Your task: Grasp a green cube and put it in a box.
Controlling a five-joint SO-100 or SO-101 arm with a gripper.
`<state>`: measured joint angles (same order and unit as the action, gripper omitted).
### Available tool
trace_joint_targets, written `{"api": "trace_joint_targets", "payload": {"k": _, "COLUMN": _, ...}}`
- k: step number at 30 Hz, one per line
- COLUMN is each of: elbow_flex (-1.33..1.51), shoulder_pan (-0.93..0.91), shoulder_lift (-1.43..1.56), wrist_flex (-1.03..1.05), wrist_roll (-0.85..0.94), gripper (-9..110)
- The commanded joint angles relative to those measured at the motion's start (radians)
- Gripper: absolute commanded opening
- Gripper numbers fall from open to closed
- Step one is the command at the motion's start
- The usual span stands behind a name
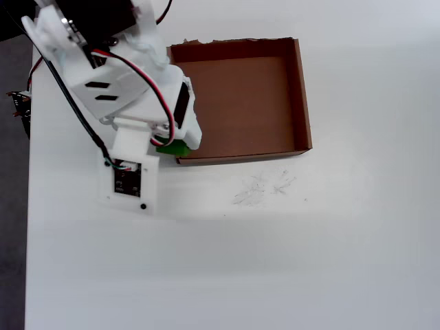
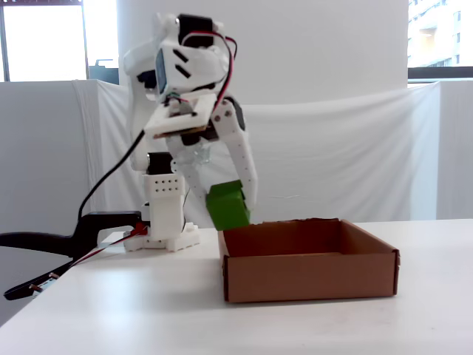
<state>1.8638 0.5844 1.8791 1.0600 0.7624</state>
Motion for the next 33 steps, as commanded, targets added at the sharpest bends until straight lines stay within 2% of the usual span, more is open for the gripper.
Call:
{"api": "trace_joint_targets", "payload": {"k": 1, "elbow_flex": -0.029, "shoulder_pan": 0.067, "shoulder_lift": 0.066, "wrist_flex": -0.035, "wrist_roll": -0.060, "gripper": 18}}
{"api": "trace_joint_targets", "payload": {"k": 8, "elbow_flex": 0.002, "shoulder_pan": 0.172, "shoulder_lift": 0.026, "wrist_flex": -0.051, "wrist_roll": -0.092, "gripper": 19}}
{"api": "trace_joint_targets", "payload": {"k": 20, "elbow_flex": 0.265, "shoulder_pan": 0.276, "shoulder_lift": -0.034, "wrist_flex": -0.382, "wrist_roll": -0.086, "gripper": 18}}
{"api": "trace_joint_targets", "payload": {"k": 25, "elbow_flex": 0.328, "shoulder_pan": 0.293, "shoulder_lift": -0.041, "wrist_flex": -0.457, "wrist_roll": -0.083, "gripper": 18}}
{"api": "trace_joint_targets", "payload": {"k": 29, "elbow_flex": 0.347, "shoulder_pan": 0.288, "shoulder_lift": -0.034, "wrist_flex": -0.457, "wrist_roll": -0.081, "gripper": 18}}
{"api": "trace_joint_targets", "payload": {"k": 33, "elbow_flex": 0.299, "shoulder_pan": 0.259, "shoulder_lift": -0.008, "wrist_flex": -0.359, "wrist_roll": -0.080, "gripper": 19}}
